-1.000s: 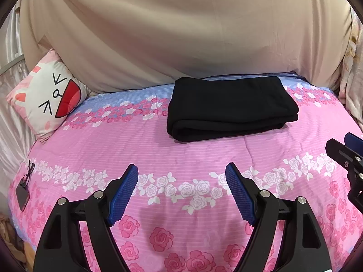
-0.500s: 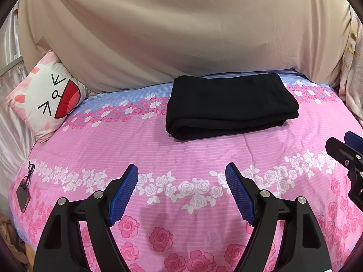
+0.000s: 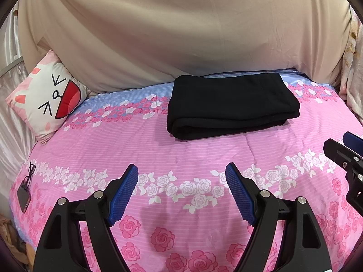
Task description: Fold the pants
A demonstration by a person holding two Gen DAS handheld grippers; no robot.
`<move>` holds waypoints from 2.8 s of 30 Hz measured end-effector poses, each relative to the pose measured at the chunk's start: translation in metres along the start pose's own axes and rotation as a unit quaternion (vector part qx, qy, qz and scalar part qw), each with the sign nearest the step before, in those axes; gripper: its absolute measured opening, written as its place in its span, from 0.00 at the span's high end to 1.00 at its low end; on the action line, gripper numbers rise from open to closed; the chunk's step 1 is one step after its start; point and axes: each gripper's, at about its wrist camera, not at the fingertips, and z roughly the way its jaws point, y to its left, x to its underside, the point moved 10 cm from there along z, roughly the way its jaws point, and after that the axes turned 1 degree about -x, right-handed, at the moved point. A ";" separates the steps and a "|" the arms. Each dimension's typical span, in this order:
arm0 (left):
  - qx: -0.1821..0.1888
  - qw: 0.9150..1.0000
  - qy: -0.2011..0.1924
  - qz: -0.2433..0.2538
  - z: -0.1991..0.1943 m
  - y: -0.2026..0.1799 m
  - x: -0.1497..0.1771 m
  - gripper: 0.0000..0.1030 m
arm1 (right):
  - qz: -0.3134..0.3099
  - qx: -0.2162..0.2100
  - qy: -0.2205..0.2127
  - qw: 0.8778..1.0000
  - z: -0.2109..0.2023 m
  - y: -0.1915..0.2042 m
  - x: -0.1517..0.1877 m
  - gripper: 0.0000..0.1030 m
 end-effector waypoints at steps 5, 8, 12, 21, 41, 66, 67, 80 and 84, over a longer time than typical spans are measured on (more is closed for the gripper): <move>0.001 1.000 -0.001 0.002 0.000 0.000 0.001 0.26 | 0.002 0.001 0.001 1.000 0.000 0.000 0.000 0.47; 0.003 1.000 -0.001 0.003 0.000 0.000 0.001 0.26 | 0.003 0.003 -0.001 1.000 -0.001 0.000 0.000 0.47; 0.002 1.000 0.000 0.002 -0.001 0.001 0.001 0.26 | 0.003 0.003 -0.001 1.000 -0.001 0.001 0.001 0.47; 0.001 1.000 -0.001 0.002 -0.001 0.001 0.000 0.26 | 0.003 0.004 -0.001 1.000 -0.001 0.000 0.001 0.46; 0.002 1.000 -0.001 0.000 -0.002 0.002 -0.002 0.25 | 0.000 0.008 -0.004 1.000 -0.004 0.001 0.001 0.42; 0.013 1.000 -0.010 0.003 -0.005 -0.009 -0.009 0.16 | -0.004 0.003 0.000 1.000 -0.002 -0.001 0.000 0.42; 0.013 1.000 -0.010 0.002 -0.005 -0.009 -0.009 0.16 | -0.003 0.003 0.001 1.000 -0.002 -0.001 0.000 0.42; 0.012 0.999 -0.037 -0.013 -0.014 -0.009 -0.012 0.16 | -0.002 0.004 0.001 1.000 -0.002 -0.002 0.001 0.42; 0.012 1.000 -0.017 -0.009 -0.011 -0.009 -0.010 0.18 | -0.003 0.002 0.002 1.000 -0.001 -0.003 0.001 0.42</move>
